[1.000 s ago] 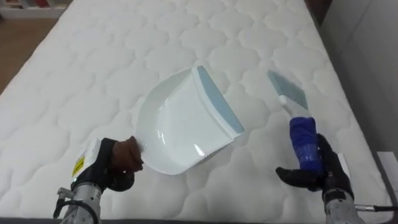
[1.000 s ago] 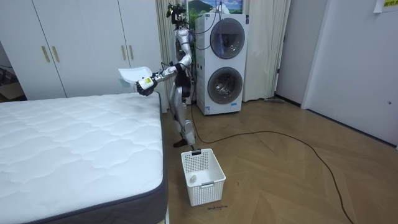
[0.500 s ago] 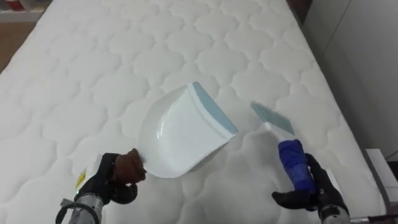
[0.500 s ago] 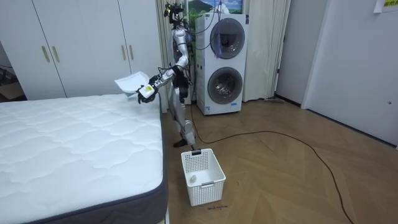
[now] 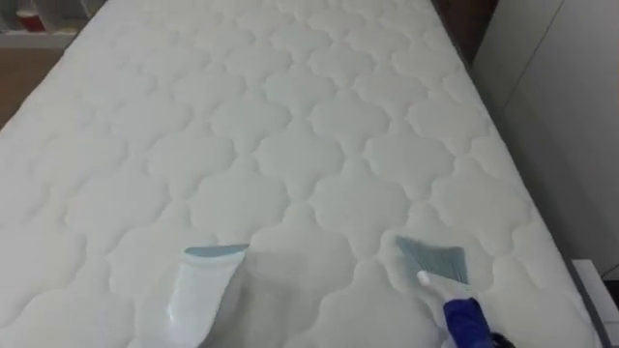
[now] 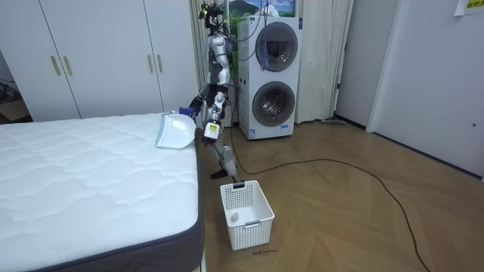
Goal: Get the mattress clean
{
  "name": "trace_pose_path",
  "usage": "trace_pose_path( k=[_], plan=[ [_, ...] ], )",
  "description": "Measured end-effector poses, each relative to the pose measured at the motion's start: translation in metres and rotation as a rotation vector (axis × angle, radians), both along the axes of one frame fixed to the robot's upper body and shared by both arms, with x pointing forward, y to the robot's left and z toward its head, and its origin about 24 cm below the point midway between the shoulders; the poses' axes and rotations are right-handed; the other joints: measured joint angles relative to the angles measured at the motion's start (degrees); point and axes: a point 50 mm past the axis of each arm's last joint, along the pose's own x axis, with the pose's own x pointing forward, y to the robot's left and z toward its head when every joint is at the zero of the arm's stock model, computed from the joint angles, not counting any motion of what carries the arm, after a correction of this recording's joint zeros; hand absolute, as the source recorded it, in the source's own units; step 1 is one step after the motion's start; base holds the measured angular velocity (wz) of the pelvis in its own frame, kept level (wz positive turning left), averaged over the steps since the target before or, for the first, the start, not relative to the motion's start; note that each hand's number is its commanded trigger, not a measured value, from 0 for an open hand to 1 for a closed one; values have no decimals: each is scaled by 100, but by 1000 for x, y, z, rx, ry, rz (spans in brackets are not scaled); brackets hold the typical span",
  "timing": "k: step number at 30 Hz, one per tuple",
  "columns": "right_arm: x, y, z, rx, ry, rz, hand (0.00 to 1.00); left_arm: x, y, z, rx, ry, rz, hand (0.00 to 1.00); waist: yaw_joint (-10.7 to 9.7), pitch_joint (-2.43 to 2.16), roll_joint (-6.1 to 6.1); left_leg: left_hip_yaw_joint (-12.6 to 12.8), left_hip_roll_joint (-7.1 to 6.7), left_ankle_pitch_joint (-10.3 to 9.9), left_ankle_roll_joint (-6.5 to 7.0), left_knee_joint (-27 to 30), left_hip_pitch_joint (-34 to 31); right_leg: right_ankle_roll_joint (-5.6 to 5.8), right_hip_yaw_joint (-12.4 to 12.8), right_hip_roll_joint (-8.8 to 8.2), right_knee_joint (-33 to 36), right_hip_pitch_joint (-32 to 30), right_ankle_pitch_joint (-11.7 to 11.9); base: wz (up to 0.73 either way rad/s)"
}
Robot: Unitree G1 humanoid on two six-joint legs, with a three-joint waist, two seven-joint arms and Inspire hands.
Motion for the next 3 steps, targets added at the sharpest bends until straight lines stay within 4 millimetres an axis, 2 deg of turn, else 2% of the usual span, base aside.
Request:
trace_pose_path(
  k=[2, 3],
  plan=[
    [-6, 0, -2, 8, 27, -5, 0, -13, 0, -3, -12, 44, 18, 0, 27, 17, -37, 0, -2, 0, 0, -26, 74, 8, -16, -3, -28, 73, -6, 12],
    [-7, 0, -3, 14, 34, -10, 0, -20, 0, -4, -21, 68, 31, 0, 37, 5, -62, -3, -2, -1, 0, -26, 79, 11, -51, -10, -90, 117, -9, 10]
  ],
)
